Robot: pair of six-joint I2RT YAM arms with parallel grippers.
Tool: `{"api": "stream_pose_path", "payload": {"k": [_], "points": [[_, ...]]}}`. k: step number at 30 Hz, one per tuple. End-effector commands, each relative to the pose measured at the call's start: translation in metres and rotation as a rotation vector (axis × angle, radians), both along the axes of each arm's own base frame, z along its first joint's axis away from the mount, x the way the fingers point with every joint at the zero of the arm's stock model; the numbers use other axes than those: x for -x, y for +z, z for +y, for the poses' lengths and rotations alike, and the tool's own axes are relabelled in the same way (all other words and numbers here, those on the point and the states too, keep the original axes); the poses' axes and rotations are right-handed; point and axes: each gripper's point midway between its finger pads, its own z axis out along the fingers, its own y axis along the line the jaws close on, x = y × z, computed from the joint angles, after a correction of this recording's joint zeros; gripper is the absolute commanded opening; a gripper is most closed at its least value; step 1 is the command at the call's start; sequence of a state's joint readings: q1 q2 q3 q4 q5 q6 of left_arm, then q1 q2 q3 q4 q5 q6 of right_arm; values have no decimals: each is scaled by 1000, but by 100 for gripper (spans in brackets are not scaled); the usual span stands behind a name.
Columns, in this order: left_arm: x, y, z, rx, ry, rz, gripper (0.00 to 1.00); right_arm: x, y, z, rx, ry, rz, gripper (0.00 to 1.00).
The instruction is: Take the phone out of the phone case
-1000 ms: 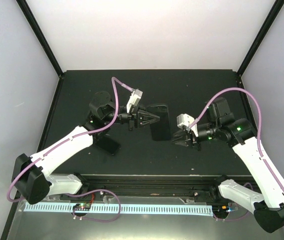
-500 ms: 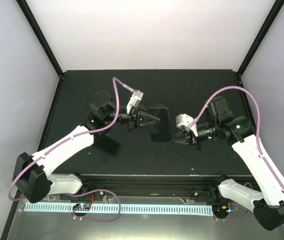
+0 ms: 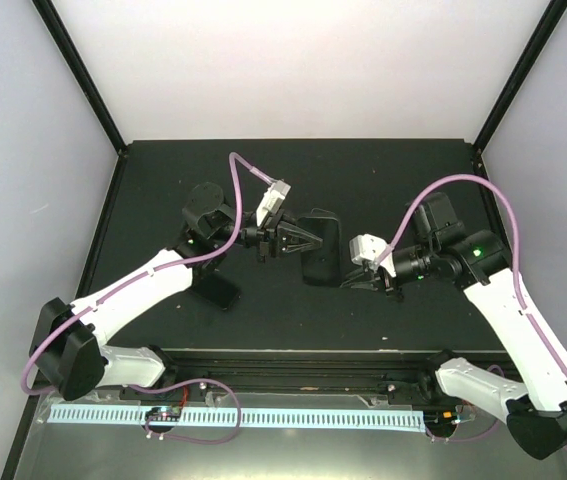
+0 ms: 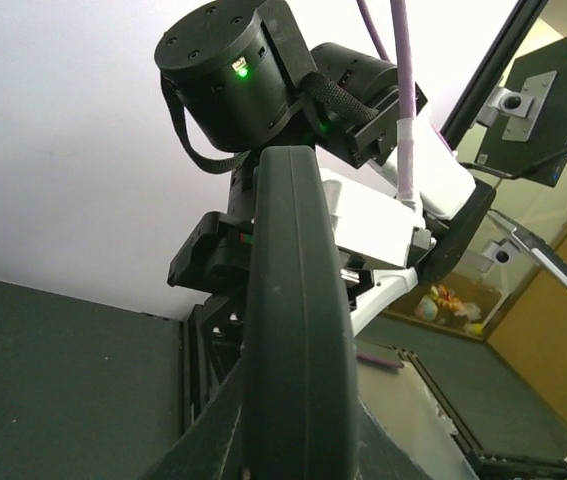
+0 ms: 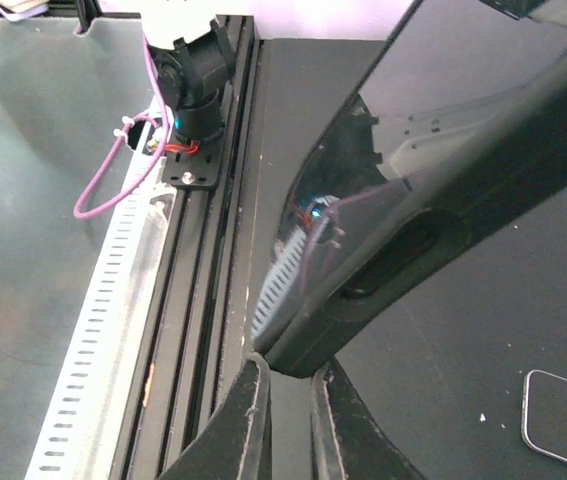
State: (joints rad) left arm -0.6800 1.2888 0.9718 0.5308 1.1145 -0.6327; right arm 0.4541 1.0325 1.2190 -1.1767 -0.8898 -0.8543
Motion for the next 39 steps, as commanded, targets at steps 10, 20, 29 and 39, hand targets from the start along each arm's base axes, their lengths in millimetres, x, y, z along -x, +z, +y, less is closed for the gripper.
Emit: {"api": "stream_pose_path", "payload": {"k": [10, 20, 29, 39], "points": [[46, 37, 6, 60, -147, -40, 2, -62, 0, -1, 104, -132, -215, 1], [14, 32, 8, 42, 63, -71, 1, -34, 29, -4, -30, -191, -141, 54], [4, 44, 28, 103, 214, -154, 2, 4, 8, 2, -50, -68, 100, 61], [0, 38, 24, 89, 208, -139, 2, 5, 36, 16, -151, -5, 186, 49]]}}
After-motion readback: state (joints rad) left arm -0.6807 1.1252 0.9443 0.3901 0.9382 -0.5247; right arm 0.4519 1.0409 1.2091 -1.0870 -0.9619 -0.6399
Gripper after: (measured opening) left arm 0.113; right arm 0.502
